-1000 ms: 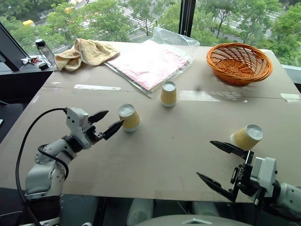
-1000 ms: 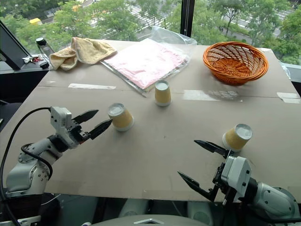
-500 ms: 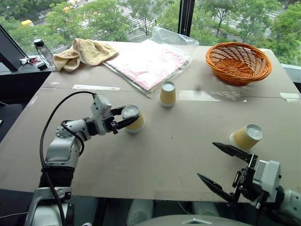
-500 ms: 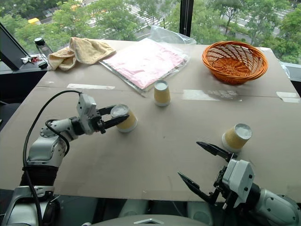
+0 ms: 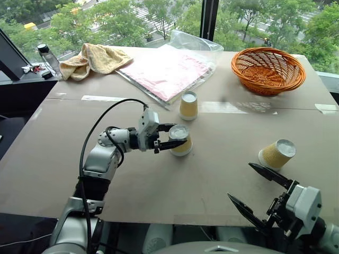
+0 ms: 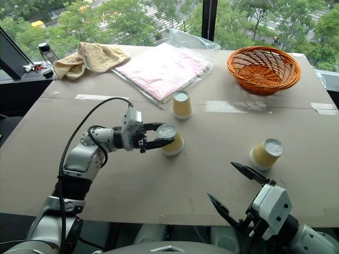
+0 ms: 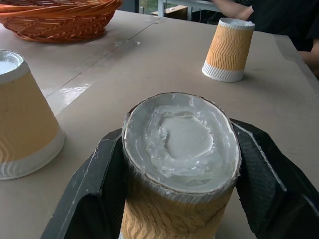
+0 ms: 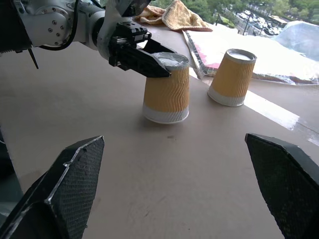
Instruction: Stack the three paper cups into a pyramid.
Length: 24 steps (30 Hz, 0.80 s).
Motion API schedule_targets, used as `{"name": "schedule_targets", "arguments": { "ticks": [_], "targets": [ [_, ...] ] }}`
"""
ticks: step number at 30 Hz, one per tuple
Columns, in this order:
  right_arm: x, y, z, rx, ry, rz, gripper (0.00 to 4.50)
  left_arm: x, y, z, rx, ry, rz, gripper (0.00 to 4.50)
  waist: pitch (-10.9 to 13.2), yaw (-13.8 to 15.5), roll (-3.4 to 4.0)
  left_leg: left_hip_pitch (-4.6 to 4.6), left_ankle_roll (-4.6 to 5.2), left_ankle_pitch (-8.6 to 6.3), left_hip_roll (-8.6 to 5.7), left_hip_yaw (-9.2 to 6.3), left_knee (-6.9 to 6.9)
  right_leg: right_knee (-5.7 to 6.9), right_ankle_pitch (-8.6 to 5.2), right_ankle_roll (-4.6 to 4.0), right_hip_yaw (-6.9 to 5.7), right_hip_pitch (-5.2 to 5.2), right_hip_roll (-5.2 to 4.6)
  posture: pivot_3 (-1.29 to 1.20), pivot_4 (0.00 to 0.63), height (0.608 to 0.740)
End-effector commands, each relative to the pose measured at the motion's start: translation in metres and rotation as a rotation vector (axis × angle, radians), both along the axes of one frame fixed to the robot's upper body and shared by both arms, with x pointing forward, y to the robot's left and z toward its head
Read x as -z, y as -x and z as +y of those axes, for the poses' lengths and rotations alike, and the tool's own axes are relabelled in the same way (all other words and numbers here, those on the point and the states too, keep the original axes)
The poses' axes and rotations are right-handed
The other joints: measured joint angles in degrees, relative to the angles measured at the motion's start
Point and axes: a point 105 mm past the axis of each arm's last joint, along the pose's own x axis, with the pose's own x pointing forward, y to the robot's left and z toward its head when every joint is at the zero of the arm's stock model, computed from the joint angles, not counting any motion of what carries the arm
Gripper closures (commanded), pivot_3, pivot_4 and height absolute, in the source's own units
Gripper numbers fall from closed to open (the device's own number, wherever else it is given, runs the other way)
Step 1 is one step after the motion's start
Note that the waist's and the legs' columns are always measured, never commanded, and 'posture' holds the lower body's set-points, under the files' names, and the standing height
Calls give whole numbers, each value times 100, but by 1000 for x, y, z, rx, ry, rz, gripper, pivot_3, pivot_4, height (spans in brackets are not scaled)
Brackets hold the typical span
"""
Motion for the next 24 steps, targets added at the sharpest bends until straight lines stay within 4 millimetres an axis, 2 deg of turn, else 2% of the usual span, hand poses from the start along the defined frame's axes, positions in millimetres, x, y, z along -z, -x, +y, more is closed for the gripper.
{"name": "schedule_targets", "arguments": {
  "ticks": [1, 5, 10, 16, 21, 24],
  "targets": [
    [-13, 4, 5, 6, -1, -66, 0, -2, -7, -7, 12, -12, -48, 1760, 0, 0, 0, 0, 0, 0, 0, -1, 0, 0, 0, 1, -1, 0, 1, 0, 150, 740],
    [-13, 4, 3, 39, -2, -74, 0, 2, -13, -12, 16, -16, -52, 1760, -1, 3, 0, -1, 0, 0, 0, -1, 3, 0, -1, 1, -1, 1, 0, 0, 150, 740],
    [-21, -6, -8, 171, -11, -134, 0, -3, -11, -13, 41, 23, -36, 62, 0, 3, 0, -2, 0, 0, 0, -2, 5, 1, -5, 7, -1, 1, 0, 0, 150, 740],
    [-22, -35, -43, 433, 28, -190, 0, -26, 0, 0, 54, 104, -7, 62, 0, -59, 1, -2, 0, 0, 0, -4, 4, 2, 6, -10, -1, 0, 0, 0, 150, 740],
    [-13, -61, -78, 625, 95, -162, 0, -40, 15, 9, 71, 119, -13, 62, 2, -90, 4, -2, 0, 0, -1, -2, 4, 3, 7, -12, 1, 0, -1, 0, 150, 740],
    [-6, -72, -93, 681, 89, -113, 0, -50, 25, 11, 94, 116, -26, 62, 4, -70, 7, -1, 0, 0, 0, -6, 2, 3, 7, -13, -2, 0, 0, 0, 150, 740]
  ]
}}
